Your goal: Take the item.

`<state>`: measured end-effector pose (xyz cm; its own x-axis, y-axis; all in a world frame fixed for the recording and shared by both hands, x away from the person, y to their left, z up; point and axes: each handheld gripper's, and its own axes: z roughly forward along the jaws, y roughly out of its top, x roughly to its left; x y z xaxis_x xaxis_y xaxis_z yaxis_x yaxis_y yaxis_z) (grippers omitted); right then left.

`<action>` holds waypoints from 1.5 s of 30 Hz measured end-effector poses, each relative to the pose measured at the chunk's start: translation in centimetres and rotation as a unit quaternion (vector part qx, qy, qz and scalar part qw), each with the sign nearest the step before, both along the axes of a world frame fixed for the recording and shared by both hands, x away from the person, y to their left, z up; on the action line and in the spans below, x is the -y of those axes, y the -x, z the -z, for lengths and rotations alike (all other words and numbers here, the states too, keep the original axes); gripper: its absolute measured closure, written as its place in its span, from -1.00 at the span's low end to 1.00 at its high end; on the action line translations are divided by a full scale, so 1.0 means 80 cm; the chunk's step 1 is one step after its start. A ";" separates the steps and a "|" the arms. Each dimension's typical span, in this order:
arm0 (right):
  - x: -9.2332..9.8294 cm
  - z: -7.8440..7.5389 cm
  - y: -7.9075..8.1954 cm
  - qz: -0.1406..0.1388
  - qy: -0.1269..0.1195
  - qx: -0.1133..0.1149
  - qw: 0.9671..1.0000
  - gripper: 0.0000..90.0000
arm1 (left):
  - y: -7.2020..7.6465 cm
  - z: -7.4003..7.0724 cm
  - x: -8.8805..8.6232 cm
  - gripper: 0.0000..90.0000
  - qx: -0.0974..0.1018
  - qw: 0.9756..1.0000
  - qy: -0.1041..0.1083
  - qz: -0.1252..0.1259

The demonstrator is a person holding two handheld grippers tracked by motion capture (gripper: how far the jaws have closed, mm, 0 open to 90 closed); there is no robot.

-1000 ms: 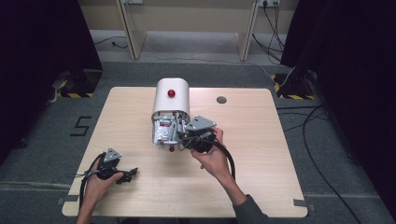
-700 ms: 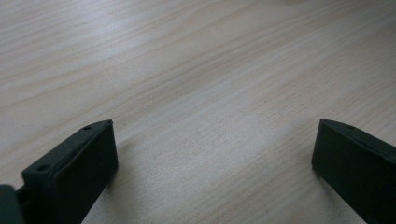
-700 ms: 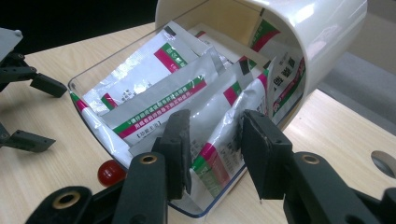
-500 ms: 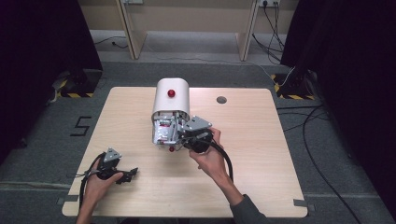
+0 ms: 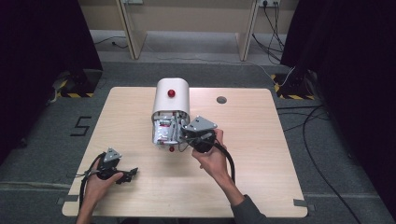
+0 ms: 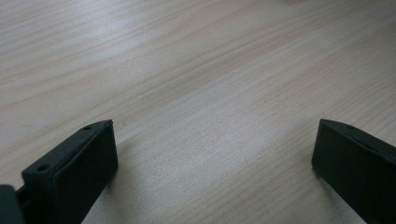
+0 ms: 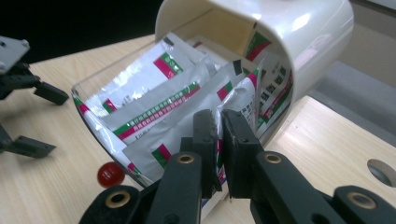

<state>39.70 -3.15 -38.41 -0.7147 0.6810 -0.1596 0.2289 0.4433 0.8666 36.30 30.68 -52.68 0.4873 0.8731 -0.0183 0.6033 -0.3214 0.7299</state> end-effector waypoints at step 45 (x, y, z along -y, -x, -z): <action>0.061 -0.069 0.027 -0.029 -0.077 0.053 0.995 0.94 | 0.000 0.000 0.000 -1.00 0.000 1.000 0.000 0.000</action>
